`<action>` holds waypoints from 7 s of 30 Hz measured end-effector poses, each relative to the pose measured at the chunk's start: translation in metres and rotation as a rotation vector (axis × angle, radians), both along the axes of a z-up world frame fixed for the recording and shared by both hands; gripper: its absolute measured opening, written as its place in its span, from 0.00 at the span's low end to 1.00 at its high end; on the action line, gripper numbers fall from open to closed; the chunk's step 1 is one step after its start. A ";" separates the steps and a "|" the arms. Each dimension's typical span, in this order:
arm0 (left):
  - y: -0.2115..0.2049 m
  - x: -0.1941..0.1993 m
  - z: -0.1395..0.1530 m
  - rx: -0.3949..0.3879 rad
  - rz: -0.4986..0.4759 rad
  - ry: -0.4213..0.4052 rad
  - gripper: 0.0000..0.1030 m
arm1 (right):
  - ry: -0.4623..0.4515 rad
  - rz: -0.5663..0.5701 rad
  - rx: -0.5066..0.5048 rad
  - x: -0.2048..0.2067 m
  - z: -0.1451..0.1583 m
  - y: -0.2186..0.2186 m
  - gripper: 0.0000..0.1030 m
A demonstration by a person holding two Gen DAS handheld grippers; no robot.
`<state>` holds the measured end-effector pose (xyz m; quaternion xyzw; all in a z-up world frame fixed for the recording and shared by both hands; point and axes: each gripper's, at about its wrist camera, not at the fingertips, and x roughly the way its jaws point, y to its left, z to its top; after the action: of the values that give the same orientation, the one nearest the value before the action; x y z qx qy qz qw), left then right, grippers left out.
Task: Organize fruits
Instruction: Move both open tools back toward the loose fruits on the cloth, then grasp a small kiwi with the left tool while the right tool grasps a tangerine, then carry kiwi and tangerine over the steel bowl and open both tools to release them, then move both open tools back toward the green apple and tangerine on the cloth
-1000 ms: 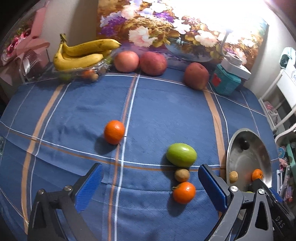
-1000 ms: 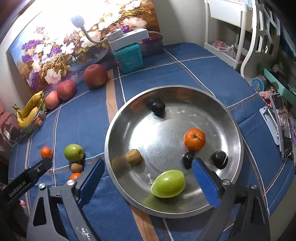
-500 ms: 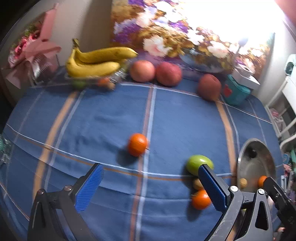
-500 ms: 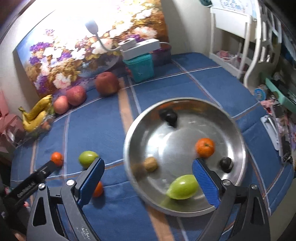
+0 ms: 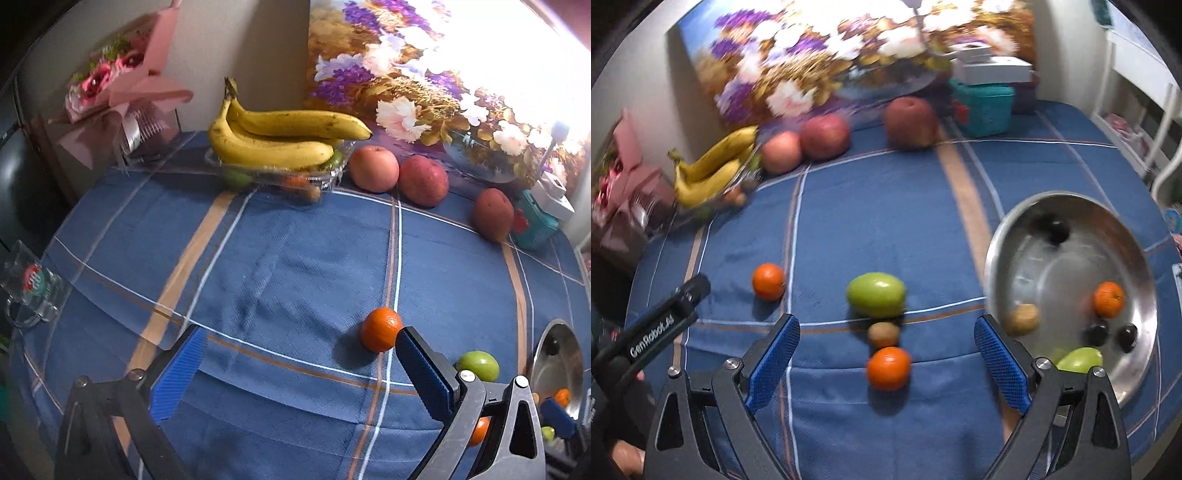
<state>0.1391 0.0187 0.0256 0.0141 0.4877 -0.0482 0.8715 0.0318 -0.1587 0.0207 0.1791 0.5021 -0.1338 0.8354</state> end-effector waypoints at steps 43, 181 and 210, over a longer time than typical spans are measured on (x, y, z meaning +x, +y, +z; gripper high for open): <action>-0.056 -0.014 -0.036 -0.224 -0.193 0.206 0.91 | 0.076 0.032 0.181 -0.016 -0.036 -0.016 0.35; -0.090 -0.021 -0.020 -0.153 -0.178 0.136 1.00 | 0.005 -0.274 -0.011 -0.059 -0.009 -0.125 0.98; 0.002 0.027 0.008 -0.091 -0.109 0.025 1.00 | -0.075 0.007 0.066 -0.004 -0.002 -0.027 0.98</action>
<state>0.1663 0.0210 0.0336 0.0003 0.4945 -0.1180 0.8611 0.0281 -0.1861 0.0183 0.2099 0.4753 -0.1075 0.8476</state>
